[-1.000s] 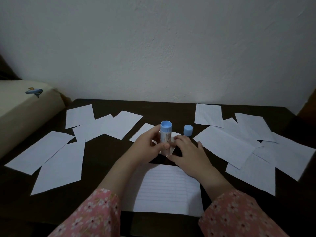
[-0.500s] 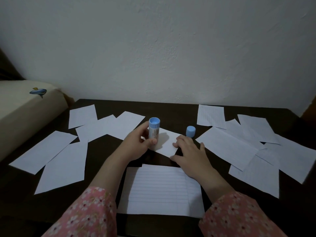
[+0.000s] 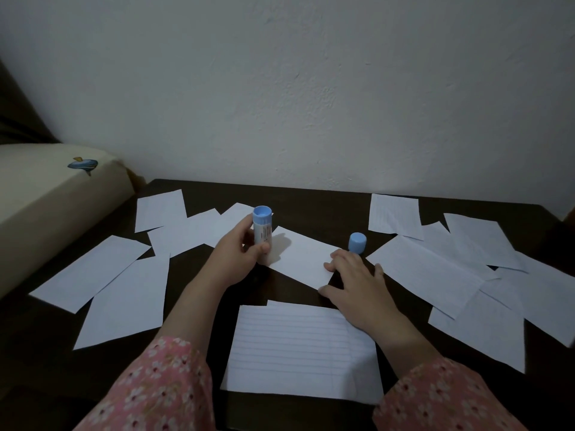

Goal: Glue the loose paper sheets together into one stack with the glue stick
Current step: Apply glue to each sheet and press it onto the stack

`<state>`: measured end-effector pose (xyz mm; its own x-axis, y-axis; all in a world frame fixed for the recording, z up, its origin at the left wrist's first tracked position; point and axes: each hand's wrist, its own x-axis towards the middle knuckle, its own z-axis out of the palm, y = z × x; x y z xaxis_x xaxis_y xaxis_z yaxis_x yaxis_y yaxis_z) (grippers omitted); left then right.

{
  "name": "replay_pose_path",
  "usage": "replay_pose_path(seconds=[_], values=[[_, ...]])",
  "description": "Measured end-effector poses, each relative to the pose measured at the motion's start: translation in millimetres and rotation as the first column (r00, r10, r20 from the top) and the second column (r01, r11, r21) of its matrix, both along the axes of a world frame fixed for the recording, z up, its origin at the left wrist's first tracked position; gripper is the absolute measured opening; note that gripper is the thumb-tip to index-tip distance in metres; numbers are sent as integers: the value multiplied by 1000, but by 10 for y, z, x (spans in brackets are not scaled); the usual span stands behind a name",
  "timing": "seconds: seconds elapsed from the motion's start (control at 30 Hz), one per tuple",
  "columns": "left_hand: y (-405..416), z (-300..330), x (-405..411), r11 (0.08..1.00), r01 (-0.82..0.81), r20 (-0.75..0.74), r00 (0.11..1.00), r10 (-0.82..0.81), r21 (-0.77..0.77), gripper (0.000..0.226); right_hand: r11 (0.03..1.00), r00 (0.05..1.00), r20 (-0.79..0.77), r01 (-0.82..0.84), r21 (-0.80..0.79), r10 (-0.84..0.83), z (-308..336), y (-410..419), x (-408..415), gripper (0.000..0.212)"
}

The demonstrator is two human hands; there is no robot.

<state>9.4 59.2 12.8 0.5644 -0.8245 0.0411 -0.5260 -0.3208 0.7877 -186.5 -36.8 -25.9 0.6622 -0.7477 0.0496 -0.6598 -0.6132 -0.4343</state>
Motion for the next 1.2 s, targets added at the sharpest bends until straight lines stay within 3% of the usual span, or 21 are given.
replay_pose_path(seconds=[0.23, 0.3, 0.4, 0.47, 0.67, 0.87, 1.03, 1.2], values=[[-11, -32, 57, 993, -101, -8, 995, 101, -53, 60, 1000, 1000, 12, 3, -13, -3, 3, 14, -11, 34], [10, -51, 79, 964, -211, -169, 968, 184, -160, 55, 1000, 999, 34, 12, -15, -11, 5, 21, -9, 34], [29, -43, 113, 844, -455, -528, 809, 258, -283, 54, 999, 999, 35, 20, -28, -19, 16, 29, -5, 35], [23, -23, 123, 805, -517, -590, 759, 275, -291, 55, 999, 1000, 25, 18, -43, -17, 18, 36, -5, 35], [2, 19, 59, 833, -479, -464, 826, 320, -277, 58, 1000, 1000, 12, -8, -21, 8, 57, 47, -8, 39], [-41, 65, -177, 948, -178, -216, 969, 122, -264, 49, 988, 986, 56, -153, -24, 154, 102, 50, -40, 29], [-187, 26, -382, 977, -1, -108, 994, -23, -211, 44, 992, 992, 22, -124, 21, 124, 101, 25, -43, 42], [-300, -70, -467, 975, 63, -18, 998, -68, -212, 36, 994, 994, 15, -109, 16, 109, 73, 13, -27, 44]])
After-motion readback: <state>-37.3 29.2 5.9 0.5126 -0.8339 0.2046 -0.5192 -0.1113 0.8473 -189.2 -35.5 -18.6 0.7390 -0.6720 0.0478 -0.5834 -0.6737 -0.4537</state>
